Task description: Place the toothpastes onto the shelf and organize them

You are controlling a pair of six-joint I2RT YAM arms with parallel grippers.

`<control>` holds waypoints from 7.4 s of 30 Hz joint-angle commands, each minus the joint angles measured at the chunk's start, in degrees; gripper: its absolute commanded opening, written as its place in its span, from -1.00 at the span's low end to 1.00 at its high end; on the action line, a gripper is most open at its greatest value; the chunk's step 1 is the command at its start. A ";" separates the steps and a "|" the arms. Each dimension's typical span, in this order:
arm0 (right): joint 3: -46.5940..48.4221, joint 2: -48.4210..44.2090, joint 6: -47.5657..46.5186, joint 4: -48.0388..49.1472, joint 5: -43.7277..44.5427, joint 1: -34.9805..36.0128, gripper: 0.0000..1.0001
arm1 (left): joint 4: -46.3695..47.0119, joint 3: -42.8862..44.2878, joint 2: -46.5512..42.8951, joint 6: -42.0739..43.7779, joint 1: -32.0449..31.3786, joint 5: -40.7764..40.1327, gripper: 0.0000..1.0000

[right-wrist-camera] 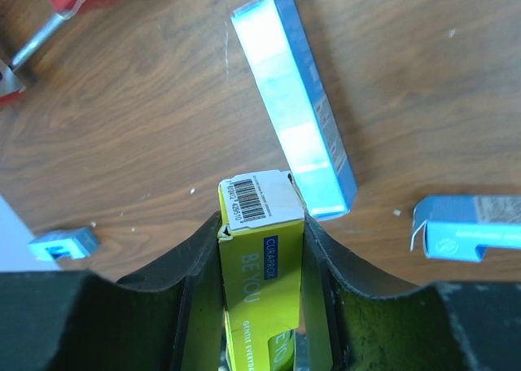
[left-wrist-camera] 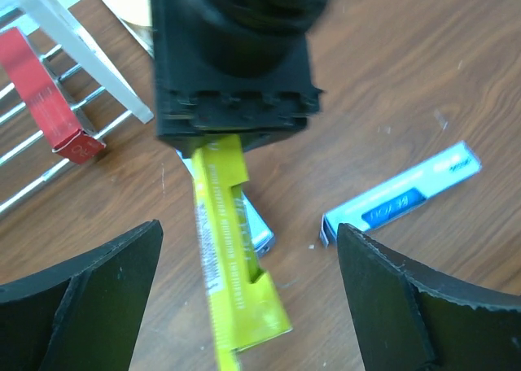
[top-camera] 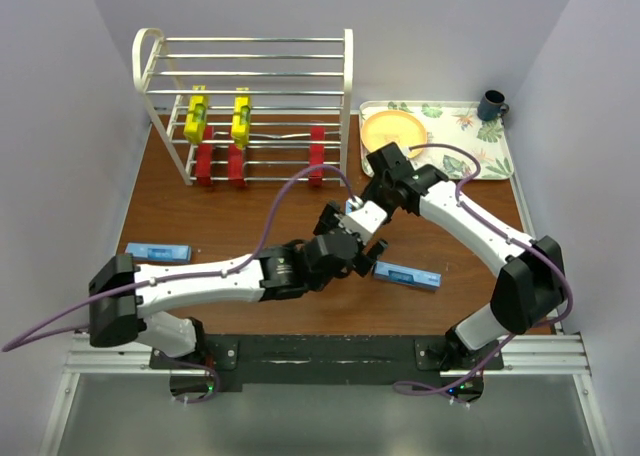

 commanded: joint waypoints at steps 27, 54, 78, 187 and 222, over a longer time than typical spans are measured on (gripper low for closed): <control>-5.07 -1.55 6.35 6.72 -14.22 -2.83 -0.61 | -19.00 7.54 5.07 7.03 -3.03 -4.28 0.26; -5.25 -3.74 3.63 9.97 -13.69 -2.91 0.62 | -17.25 5.00 -0.99 2.55 -3.03 -1.38 -0.45; 0.64 -17.01 -17.99 9.71 1.77 -4.50 0.95 | -6.96 -11.35 -24.27 -2.64 10.50 3.46 -0.76; -19.66 -44.17 -40.76 13.75 14.88 -4.50 0.97 | 32.33 15.19 19.23 -5.54 38.10 3.54 0.43; -17.20 -36.53 -37.70 11.91 8.29 -4.50 0.97 | -0.63 -13.98 -31.11 1.33 38.01 8.27 0.83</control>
